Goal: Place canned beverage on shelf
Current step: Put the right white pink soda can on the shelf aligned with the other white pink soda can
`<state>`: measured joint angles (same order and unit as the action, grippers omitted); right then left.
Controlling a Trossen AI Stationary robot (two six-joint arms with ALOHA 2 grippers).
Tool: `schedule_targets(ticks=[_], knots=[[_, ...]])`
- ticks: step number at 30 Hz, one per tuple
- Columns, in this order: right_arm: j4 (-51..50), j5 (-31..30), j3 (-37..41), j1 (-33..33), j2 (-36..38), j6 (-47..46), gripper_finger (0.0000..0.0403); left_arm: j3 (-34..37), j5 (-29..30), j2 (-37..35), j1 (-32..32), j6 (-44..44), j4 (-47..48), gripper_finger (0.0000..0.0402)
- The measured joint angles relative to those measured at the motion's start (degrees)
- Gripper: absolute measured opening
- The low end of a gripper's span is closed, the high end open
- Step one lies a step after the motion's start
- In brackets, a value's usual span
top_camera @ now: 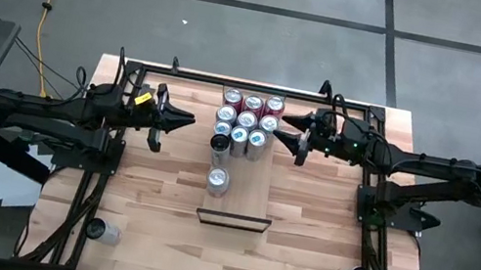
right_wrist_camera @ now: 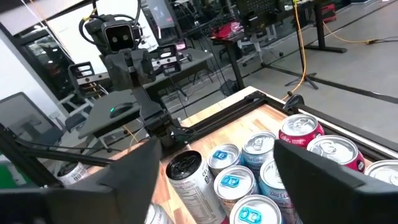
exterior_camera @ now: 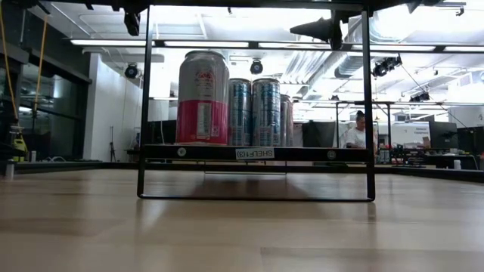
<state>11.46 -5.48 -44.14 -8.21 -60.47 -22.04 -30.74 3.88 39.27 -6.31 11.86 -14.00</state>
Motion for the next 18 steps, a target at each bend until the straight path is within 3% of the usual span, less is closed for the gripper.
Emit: schedule_targets(ticks=[6,14,18], knots=[[0.0,1.0,0.0,0.0,0.0,0.0,0.0341,0.0,0.0,0.0,0.0,0.0,0.0,0.0000],[-0.6,3.3,0.0,0.0,0.0,-1.5,0.0344,0.0,0.0,0.0,0.0,0.0,0.0,0.0000],[-0.5,9.1,0.0,0.0,0.0,-2.0,0.0344,0.0,0.0,0.0,0.0,0.0,0.0,0.0000]])
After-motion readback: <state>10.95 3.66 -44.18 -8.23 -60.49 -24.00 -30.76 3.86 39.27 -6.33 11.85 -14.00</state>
